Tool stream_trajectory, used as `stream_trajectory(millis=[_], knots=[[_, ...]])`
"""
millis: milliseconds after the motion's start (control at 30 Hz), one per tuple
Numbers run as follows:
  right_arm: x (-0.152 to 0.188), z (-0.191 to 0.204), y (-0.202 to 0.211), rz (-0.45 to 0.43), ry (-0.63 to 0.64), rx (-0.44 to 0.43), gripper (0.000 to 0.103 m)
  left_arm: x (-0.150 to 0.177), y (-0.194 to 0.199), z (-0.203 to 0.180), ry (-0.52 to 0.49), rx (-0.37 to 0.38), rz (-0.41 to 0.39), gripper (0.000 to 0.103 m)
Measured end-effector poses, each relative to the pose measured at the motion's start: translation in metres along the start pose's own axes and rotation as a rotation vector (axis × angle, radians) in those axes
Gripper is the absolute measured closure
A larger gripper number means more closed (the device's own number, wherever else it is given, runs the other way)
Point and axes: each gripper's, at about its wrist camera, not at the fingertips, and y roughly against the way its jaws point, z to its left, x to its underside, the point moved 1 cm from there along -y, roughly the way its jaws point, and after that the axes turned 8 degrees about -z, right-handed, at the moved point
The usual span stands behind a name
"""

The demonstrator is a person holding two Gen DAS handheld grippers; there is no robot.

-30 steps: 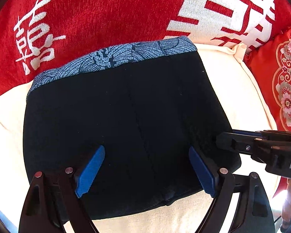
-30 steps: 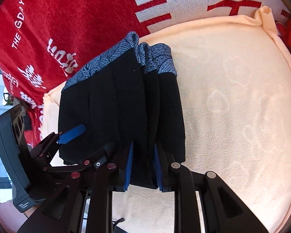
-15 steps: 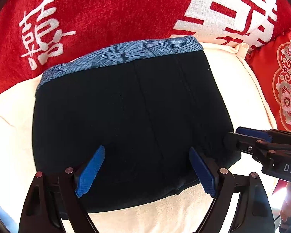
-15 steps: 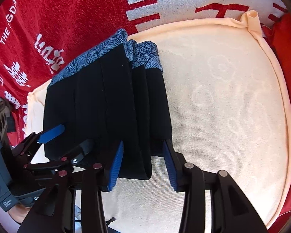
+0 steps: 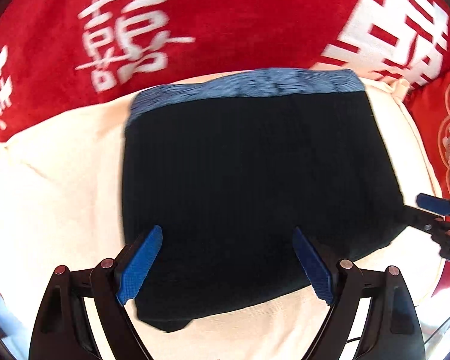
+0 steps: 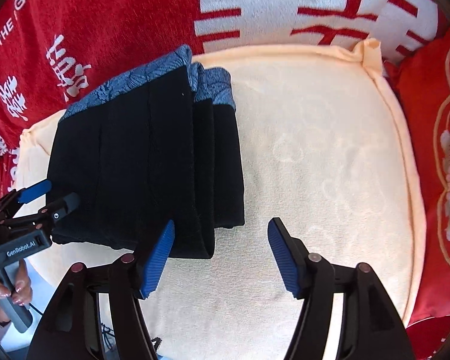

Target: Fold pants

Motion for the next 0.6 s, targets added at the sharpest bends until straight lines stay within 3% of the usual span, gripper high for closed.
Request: stream_trajectory(millis=[33, 233, 467, 533, 600], knots=[[-0.001, 0.003, 0.003, -0.013, 0.002, -0.008, 0.035, 0.0, 0.0, 0.009, 0.014, -0.011, 0.004, 0.001], [-0.017, 0.015, 0.006, -0.067, 0.011, -0.039, 0.035, -0.001, 0.003, 0.046, 0.087, -0.049, 0.003, 0.0], [-0.085, 0.014, -0.023, -0.123, -0.08, -0.142, 0.035, -0.011, -0.005, 0.084, 0.165, -0.067, -0.008, 0.0], [-0.102, 0.011, -0.035, -0.113, -0.113, -0.171, 0.043, -0.012, -0.01, 0.095, 0.192, -0.04, 0.001, 0.0], [-0.114, 0.011, -0.048, -0.077, -0.132, -0.197, 0.074, -0.013, -0.014, 0.107, 0.228, -0.008, 0.009, 0.0]])
